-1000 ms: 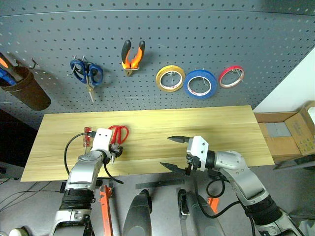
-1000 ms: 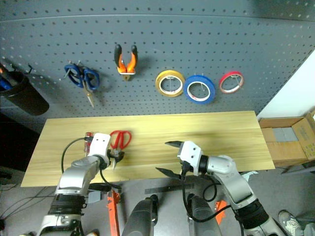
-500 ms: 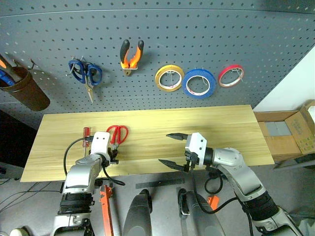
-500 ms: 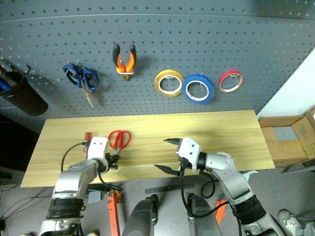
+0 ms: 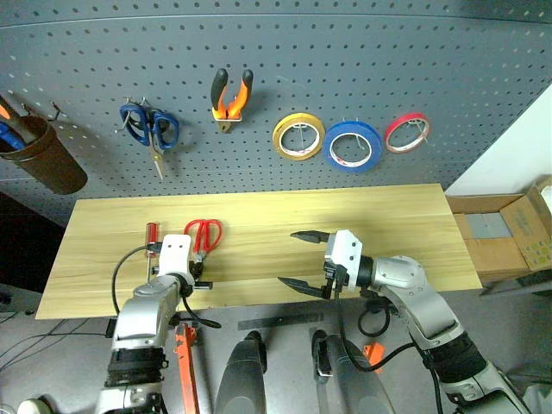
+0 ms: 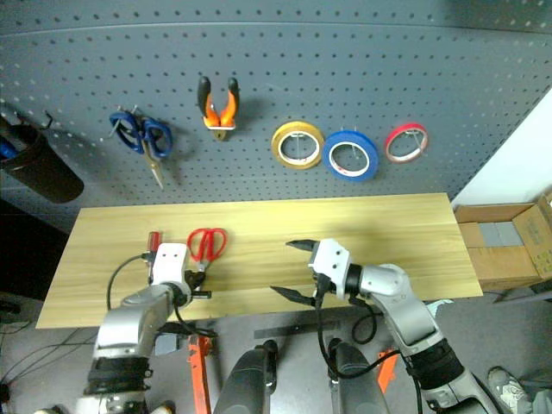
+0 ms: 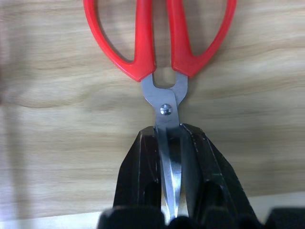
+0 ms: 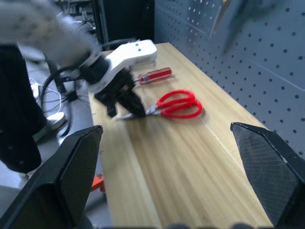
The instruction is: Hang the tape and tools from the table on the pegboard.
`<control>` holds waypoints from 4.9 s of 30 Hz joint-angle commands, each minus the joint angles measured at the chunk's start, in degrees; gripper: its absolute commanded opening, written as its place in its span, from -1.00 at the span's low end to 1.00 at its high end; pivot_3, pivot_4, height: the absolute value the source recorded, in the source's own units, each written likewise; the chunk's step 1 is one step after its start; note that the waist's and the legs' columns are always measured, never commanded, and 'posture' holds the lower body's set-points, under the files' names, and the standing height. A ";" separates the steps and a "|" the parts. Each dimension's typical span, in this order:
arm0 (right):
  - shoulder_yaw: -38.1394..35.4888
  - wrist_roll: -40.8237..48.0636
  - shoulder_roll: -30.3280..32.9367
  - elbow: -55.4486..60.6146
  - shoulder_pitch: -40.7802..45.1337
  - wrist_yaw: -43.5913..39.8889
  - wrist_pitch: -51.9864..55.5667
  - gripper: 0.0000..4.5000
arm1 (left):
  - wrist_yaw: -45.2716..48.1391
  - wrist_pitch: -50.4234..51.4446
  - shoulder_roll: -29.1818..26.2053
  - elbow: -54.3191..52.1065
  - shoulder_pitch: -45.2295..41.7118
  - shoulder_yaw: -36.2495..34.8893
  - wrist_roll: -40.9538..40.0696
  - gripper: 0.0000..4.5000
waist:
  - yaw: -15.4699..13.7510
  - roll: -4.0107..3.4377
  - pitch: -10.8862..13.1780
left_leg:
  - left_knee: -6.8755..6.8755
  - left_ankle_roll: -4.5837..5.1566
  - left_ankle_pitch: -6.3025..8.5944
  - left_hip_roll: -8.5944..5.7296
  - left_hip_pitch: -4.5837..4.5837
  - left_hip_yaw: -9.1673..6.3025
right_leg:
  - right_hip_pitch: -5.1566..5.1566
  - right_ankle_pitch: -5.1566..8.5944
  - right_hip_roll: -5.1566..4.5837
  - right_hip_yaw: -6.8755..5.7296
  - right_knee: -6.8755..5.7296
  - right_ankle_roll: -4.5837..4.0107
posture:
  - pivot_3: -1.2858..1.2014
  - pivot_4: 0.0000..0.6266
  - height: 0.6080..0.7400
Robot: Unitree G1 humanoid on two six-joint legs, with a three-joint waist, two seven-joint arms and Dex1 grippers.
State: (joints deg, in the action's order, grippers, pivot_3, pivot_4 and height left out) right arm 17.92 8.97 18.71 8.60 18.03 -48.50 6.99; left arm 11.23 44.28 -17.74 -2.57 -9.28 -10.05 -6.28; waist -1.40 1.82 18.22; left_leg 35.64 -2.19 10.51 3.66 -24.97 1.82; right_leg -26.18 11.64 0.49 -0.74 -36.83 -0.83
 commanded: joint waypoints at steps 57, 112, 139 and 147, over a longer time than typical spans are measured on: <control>-8.70 13.89 -5.04 6.59 -1.28 5.14 -1.88 1.00 | -5.34 -35.17 4.31 -9.12 1.16 -3.35 -0.23 0.98 | -1.59 1.18 -5.56 | 0.42 -0.13 0.12 0.03 0.32 -0.02 | 0.46 0.04 0.35 -0.04 -0.30 0.02 | 0.13 -0.36 1.00; 0.48 8.16 -11.49 6.18 8.35 5.83 18.63 1.00 | -1.86 -17.58 -9.89 7.89 -6.95 -3.08 1.47 -0.62 | -0.15 0.56 4.07 | 0.03 -0.32 0.21 0.06 0.02 -0.14 | 0.01 0.41 -0.45 -0.07 -0.32 0.22 | 0.15 0.00 1.00; -9.09 13.71 -17.65 1.68 17.15 14.11 12.39 1.00 | -14.63 -54.37 -23.86 34.15 -52.94 -6.20 10.93 -0.62 | -3.29 1.60 -0.70 | 0.46 -0.73 -0.10 -0.08 -0.77 -1.32 | 0.03 0.08 -0.08 -1.69 -0.25 -0.29 | 0.18 -0.36 1.00; -9.18 12.81 -17.85 -0.72 18.34 15.03 9.77 1.00 | -14.17 -64.86 -25.99 51.13 -63.39 -3.18 12.37 -0.62 | -3.18 1.60 -0.81 | 0.45 -0.93 -0.25 -0.09 -0.71 -1.30 | 0.04 0.02 -0.06 -1.79 -0.36 -0.38 | 0.17 -0.33 1.00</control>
State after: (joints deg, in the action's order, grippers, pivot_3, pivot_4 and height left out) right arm 9.61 21.53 1.15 7.39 35.94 -33.57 18.55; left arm -2.90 -17.79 -41.73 47.55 -70.34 -13.45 5.66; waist -4.58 3.42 17.40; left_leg 36.10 -3.12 10.25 3.57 -25.68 0.52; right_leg -26.15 11.66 0.43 -2.53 -37.19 -1.21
